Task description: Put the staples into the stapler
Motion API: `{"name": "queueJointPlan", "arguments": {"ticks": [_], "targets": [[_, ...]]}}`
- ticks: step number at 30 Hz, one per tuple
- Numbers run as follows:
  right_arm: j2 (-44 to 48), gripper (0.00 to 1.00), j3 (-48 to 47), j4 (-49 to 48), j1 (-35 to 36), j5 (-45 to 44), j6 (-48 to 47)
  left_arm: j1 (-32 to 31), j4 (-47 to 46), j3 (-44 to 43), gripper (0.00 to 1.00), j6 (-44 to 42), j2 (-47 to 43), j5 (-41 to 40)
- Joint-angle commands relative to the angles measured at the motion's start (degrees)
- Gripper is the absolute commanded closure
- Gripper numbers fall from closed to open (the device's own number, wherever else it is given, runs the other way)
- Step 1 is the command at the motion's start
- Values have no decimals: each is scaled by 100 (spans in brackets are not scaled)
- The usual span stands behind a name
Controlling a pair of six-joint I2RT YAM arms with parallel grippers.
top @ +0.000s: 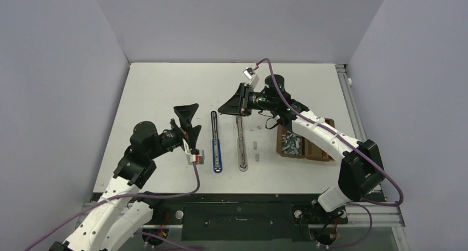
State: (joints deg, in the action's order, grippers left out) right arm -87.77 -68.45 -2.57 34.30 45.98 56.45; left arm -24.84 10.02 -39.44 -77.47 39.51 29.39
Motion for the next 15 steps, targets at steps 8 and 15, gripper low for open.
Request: {"name": "queueJointPlan", "arguments": {"ticks": [8, 15], "targets": [[-292, 88, 20, -2360, 429, 957, 1633, -95, -2679, 695, 6, -1515, -119, 858], [-368, 88, 116, -2839, 489, 1101, 1990, -91, -2251, 633, 18, -2049, -128, 767]]}}
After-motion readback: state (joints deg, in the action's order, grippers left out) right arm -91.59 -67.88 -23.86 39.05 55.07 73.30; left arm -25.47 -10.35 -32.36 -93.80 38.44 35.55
